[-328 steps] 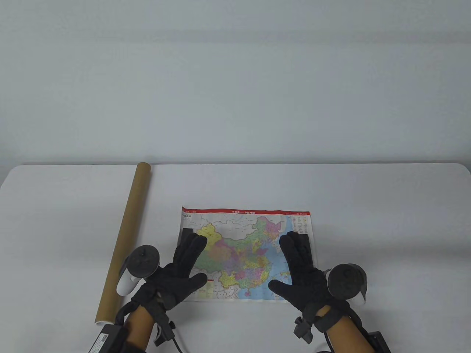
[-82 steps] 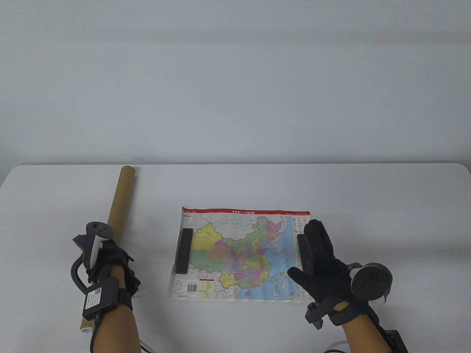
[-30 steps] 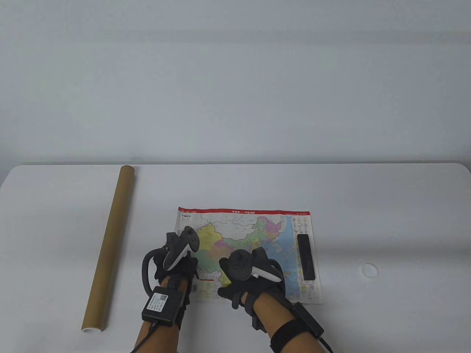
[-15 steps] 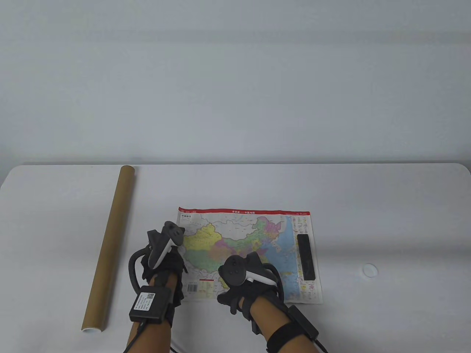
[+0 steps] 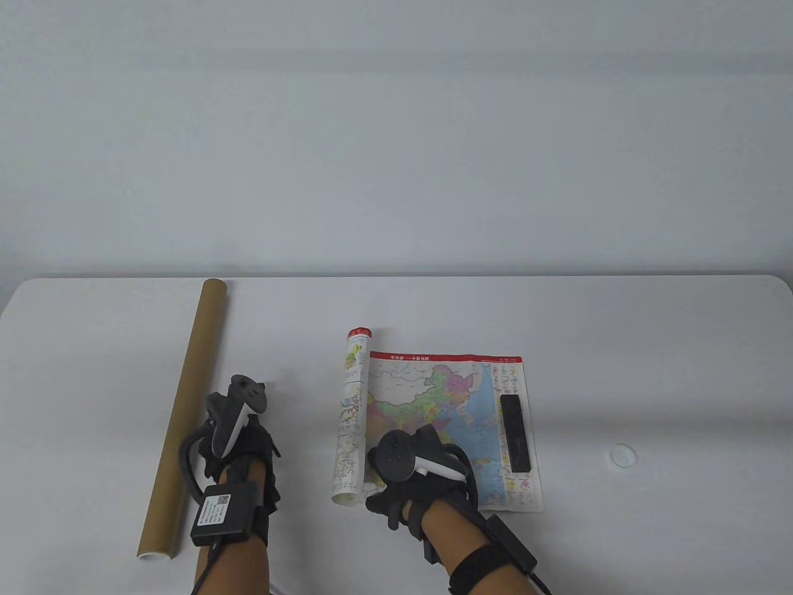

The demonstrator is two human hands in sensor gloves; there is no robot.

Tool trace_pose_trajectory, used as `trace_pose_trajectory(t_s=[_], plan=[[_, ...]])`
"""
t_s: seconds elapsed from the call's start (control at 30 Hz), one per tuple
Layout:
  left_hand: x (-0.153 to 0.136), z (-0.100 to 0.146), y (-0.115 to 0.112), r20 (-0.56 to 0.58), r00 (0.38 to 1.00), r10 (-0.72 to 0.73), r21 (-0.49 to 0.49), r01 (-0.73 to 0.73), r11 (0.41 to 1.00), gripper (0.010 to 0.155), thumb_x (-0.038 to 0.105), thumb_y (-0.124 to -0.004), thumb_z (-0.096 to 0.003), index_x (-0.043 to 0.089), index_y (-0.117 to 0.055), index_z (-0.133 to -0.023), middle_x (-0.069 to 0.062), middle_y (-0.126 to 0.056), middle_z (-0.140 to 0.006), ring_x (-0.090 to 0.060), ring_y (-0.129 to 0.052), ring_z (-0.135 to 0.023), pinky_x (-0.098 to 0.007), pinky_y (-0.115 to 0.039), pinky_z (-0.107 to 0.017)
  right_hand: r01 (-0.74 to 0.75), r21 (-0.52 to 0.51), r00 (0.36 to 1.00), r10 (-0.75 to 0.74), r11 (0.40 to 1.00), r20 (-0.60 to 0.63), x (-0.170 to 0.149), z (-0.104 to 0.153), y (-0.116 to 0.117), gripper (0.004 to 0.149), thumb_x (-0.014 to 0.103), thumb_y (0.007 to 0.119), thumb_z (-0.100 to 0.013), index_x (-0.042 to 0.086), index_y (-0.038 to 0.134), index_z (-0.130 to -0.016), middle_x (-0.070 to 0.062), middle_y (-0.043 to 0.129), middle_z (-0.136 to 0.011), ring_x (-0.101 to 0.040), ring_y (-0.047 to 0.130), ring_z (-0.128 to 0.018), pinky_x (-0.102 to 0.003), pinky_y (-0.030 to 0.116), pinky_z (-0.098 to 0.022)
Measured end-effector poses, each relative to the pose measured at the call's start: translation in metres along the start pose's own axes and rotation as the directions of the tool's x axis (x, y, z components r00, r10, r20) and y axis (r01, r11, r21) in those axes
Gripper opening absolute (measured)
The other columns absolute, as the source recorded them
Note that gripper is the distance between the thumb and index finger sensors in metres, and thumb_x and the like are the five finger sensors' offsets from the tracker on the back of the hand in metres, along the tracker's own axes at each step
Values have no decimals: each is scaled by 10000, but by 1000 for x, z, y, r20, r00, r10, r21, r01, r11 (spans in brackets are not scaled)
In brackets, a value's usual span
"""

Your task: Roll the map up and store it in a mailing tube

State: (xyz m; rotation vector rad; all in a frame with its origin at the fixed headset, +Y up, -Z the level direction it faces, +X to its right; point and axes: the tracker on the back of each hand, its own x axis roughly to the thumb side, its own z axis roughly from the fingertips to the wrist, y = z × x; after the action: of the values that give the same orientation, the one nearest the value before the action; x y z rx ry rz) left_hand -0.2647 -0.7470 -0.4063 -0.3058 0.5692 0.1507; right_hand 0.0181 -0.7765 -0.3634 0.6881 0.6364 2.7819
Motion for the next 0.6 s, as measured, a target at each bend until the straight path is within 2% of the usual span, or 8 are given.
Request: trace_pose_trajectory(t_s=[0.4, 0.5, 0.6], plan=[[-2, -4, -10, -22, 998, -56, 13, 56, 998, 614, 446, -861, -469, 465, -602, -1026, -71, -760, -981, -295, -929, -765, -395, -826, -629, 3, 2, 1000, -3, 1000, 3, 0, 0, 0, 802, 500, 824, -556, 76, 456, -1129, -309, 262, -1117, -639, 307, -948, -676, 420, -620], [0, -3, -10, -34, 991, -132, -43, 131, 990, 624, 462, -833, -480, 470, -565, -1043, -36, -734, -1028, -261, -897, -821, -387, -793, -659, 6, 6, 1000, -6, 1000, 2, 0, -1, 0, 803, 492, 831, -557, 73, 454, -1130, -306, 261, -1119, -635, 306, -952, -672, 422, -625], [4, 6, -2, 7, 996, -87, 22, 87, 996, 604, 452, -853, -469, 438, -628, -1030, -23, -716, -1038, -278, -871, -850, -402, -764, -673, 4, 5, 1000, -4, 1000, 1, 0, -1, 0, 801, 494, 829, -558, 74, 457, -1129, -305, 261, -1118, -635, 308, -951, -672, 423, -625]])
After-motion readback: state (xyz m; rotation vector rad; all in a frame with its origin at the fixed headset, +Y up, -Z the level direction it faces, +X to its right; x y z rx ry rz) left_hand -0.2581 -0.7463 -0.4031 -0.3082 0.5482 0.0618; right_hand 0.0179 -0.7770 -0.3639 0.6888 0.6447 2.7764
